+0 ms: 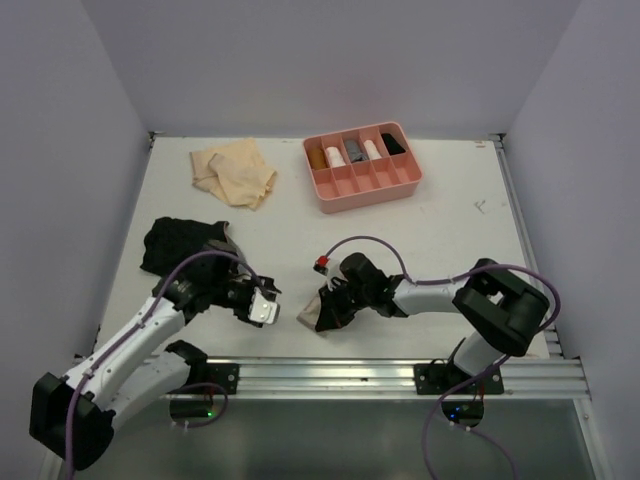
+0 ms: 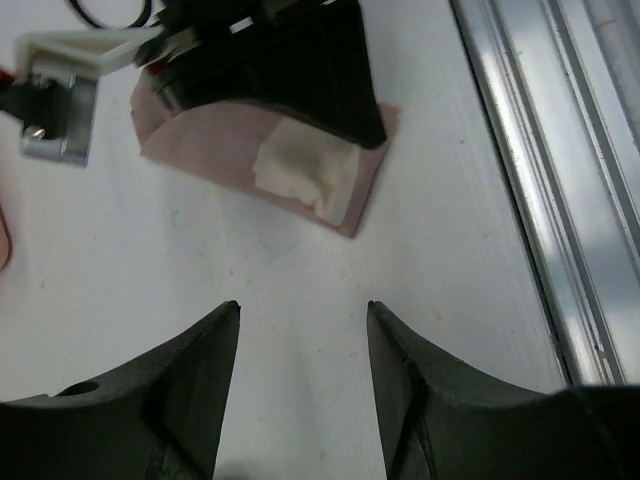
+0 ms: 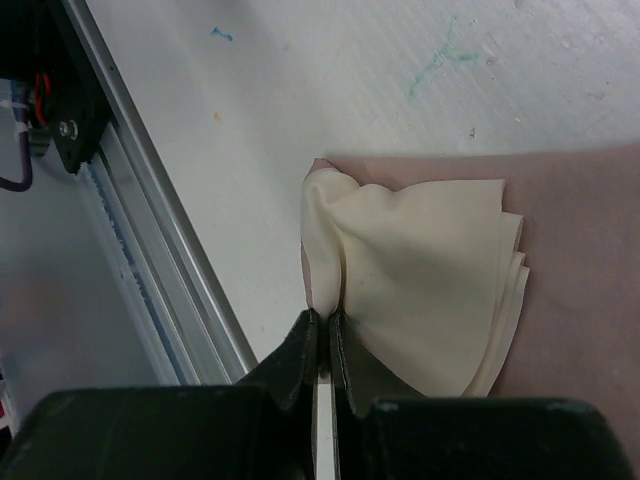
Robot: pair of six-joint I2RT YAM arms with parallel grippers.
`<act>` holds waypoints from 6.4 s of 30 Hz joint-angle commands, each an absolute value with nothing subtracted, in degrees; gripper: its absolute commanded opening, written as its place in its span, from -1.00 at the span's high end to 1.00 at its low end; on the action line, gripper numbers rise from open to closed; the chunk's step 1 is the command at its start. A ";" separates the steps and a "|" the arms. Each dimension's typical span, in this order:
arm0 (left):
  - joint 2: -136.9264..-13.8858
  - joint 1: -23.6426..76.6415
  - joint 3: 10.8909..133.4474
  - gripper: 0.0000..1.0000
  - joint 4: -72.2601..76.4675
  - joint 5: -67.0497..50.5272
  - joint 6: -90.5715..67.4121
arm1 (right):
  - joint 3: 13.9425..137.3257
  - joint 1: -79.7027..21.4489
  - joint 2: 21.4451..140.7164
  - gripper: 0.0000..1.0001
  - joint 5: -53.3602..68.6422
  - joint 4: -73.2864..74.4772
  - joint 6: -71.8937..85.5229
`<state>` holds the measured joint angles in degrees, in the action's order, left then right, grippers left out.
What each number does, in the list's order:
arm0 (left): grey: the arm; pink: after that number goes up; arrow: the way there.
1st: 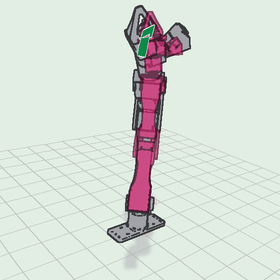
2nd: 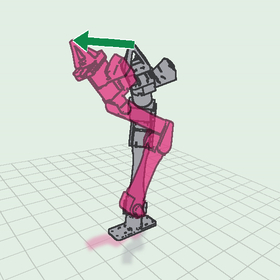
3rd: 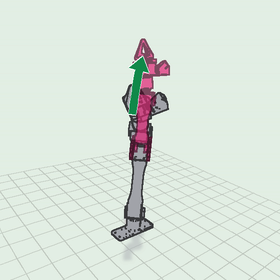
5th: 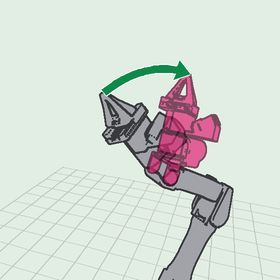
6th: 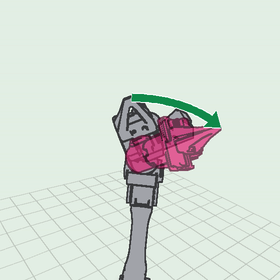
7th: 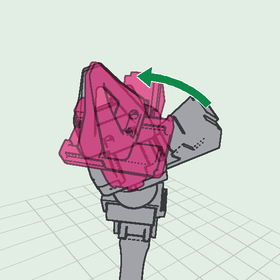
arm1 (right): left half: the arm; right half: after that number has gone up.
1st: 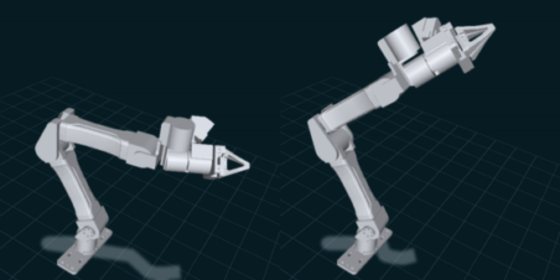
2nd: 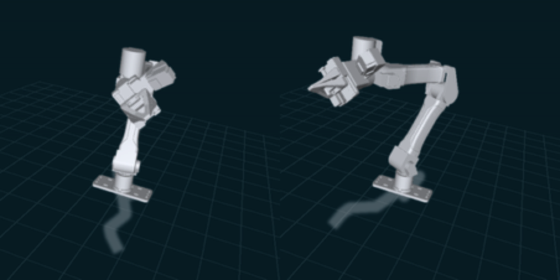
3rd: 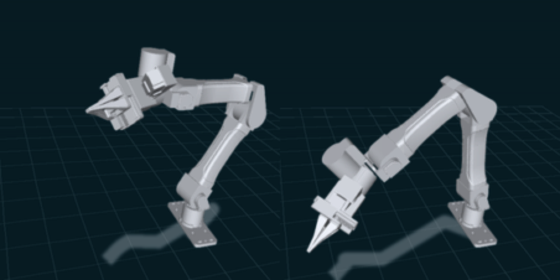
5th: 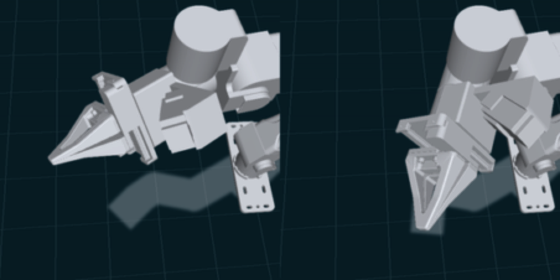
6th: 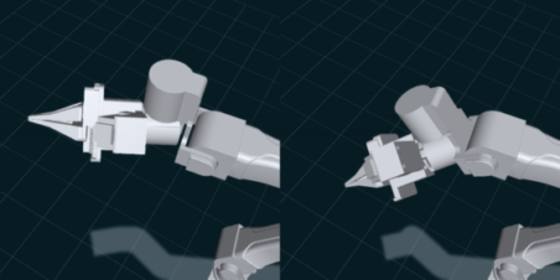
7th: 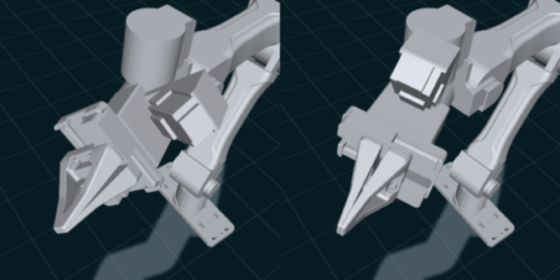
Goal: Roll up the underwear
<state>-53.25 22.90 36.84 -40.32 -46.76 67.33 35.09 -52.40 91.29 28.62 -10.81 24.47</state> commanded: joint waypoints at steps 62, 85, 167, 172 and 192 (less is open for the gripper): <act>-99.20 48.00 51.39 1.00 -42.09 -34.62 41.48 | 52.73 -35.07 57.23 -0.12 4.47 25.30 16.35; -131.92 35.42 79.80 0.93 -63.20 -41.66 48.26 | 60.91 -59.84 74.95 0.12 10.90 32.81 -4.73; -46.14 41.03 26.73 -0.16 -23.13 -29.98 67.43 | 27.33 -51.33 104.68 1.00 35.07 -36.56 23.91; -51.49 51.57 23.73 0.00 -14.16 -23.21 61.00 | 27.25 -50.45 105.21 1.00 35.77 -36.91 24.43; -66.08 55.02 21.62 0.26 -5.54 -18.63 66.09 | 28.21 -49.04 106.79 1.00 38.41 -37.09 24.70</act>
